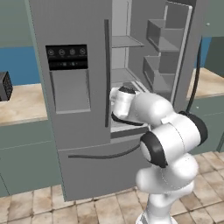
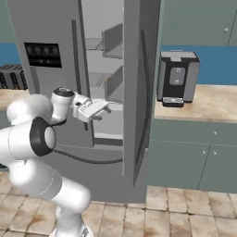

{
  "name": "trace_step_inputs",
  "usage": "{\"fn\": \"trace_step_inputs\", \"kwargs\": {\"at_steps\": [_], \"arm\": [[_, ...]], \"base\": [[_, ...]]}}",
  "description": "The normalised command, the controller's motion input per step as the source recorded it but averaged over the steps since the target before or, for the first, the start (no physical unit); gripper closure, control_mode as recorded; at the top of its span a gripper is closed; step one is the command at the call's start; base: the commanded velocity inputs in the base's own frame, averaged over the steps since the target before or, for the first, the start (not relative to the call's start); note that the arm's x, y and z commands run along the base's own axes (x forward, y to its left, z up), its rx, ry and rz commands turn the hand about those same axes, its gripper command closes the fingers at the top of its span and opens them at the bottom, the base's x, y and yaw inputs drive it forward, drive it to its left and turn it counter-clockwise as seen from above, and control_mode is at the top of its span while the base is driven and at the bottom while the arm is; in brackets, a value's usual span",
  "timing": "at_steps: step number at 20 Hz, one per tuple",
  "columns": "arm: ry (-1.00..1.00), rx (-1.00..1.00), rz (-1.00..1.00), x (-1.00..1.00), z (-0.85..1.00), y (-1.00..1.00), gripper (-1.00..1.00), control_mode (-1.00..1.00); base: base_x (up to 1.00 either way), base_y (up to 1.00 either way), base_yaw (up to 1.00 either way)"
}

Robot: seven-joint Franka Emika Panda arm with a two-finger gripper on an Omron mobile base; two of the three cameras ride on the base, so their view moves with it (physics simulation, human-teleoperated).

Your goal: Take the lemon wedge from the fridge and place it on the plate with fish on the dining counter.

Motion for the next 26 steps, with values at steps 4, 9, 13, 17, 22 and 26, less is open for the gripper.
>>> {"fn": "trace_step_inputs", "kwargs": {"at_steps": [4,9,13,17,22,26], "arm": [[0.13,0.02,-0.13,-0.09,-0.34,-1.0,-1.0,-1.0],[0.05,0.12,-0.05,0.16,-0.18,-1.0,-1.0,-1.0],[0.0,0.22,0.0,0.32,-0.04,-0.89,-1.0,-1.0],[-0.09,-0.07,0.05,-0.5,-0.11,0.2,-1.0,-1.0],[-0.12,-0.27,0.29,-0.95,-0.34,0.97,-1.0,-1.0],[0.03,-0.06,0.5,-0.69,-0.02,1.0,-1.0,-1.0]], "base": [[0.0,0.0,0.0],[0.0,0.0,0.0],[0.0,0.0,0.0],[0.0,0.0,0.0],[0.0,0.0,0.0],[0.0,0.0,0.0]]}}
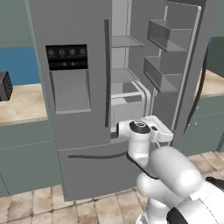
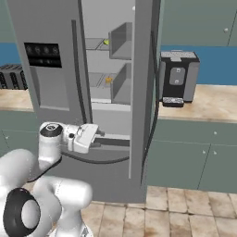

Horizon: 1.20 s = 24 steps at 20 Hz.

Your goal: Take the lemon wedge from the fridge and place it on the plate with fish on the dining counter.

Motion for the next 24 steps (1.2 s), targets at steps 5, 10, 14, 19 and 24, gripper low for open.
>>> {"fn": "trace_step_inputs", "kwargs": {"at_steps": [5,10,14,19,24], "arm": [[0.32,0.07,0.51,-0.12,0.41,1.0,-1.0,-1.0],[0.53,0.32,0.41,0.5,0.64,0.82,-1.0,-1.0],[0.48,0.42,0.41,0.4,0.47,0.46,-1.0,-1.0],[0.11,0.14,0.13,0.12,0.04,0.06,-1.0,-1.0],[0.0,0.02,0.02,0.26,0.13,0.9,-1.0,-1.0]], "base": [[0.0,0.0,0.0],[0.0,0.0,0.0],[0.0,0.0,0.0],[0.0,0.0,0.0],[0.0,0.0,0.0]]}}
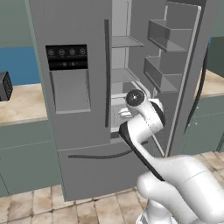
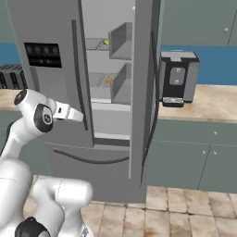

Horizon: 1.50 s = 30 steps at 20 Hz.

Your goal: Take the lemon wedge from the fridge and place it on the plate with fish on the dining counter.

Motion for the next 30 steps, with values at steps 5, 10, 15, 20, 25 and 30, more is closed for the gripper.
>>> {"fn": "trace_step_inputs", "kwargs": {"at_steps": [5,10,15,20,25,30], "arm": [[0.02,0.27,0.33,0.51,0.23,0.55,-1.0,-1.0],[0.0,0.11,0.43,0.16,0.07,0.0,-1.0,-1.0],[0.0,0.0,0.0,0.25,0.0,0.17,-1.0,-1.0],[-0.02,0.07,0.0,0.86,0.0,0.46,-1.0,-1.0],[-0.01,0.05,0.0,0.99,0.0,0.2,-1.0,-1.0],[-0.06,0.0,0.0,0.55,0.0,-0.14,-1.0,-1.0]], "base": [[0.0,0.0,0.0],[0.0,0.0,0.0],[0.0,0.0,0.0],[0.0,0.0,0.0],[0.0,0.0,0.0],[0.0,0.0,0.0]]}}
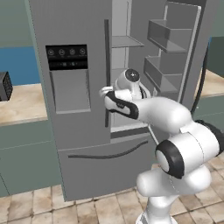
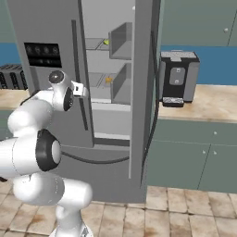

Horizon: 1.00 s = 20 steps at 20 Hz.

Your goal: Take the lemon wedge from the fridge and place it on the plate with fish on the dining counter.

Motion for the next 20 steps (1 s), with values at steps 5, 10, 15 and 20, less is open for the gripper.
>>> {"fn": "trace_step_inputs", "kwargs": {"at_steps": [5,10,15,20], "arm": [[-0.02,0.01,0.0,0.53,0.0,0.03,-1.0,-1.0],[-0.01,0.01,0.0,0.69,-0.09,0.18,-1.0,-1.0],[-0.01,0.0,0.0,0.7,-0.22,0.26,-1.0,-1.0],[0.0,0.0,0.0,0.72,-0.18,0.17,-1.0,-1.0]], "base": [[0.0,0.0,0.0],[0.0,0.0,0.0],[0.0,0.0,0.0],[0.0,0.0,0.0]]}}
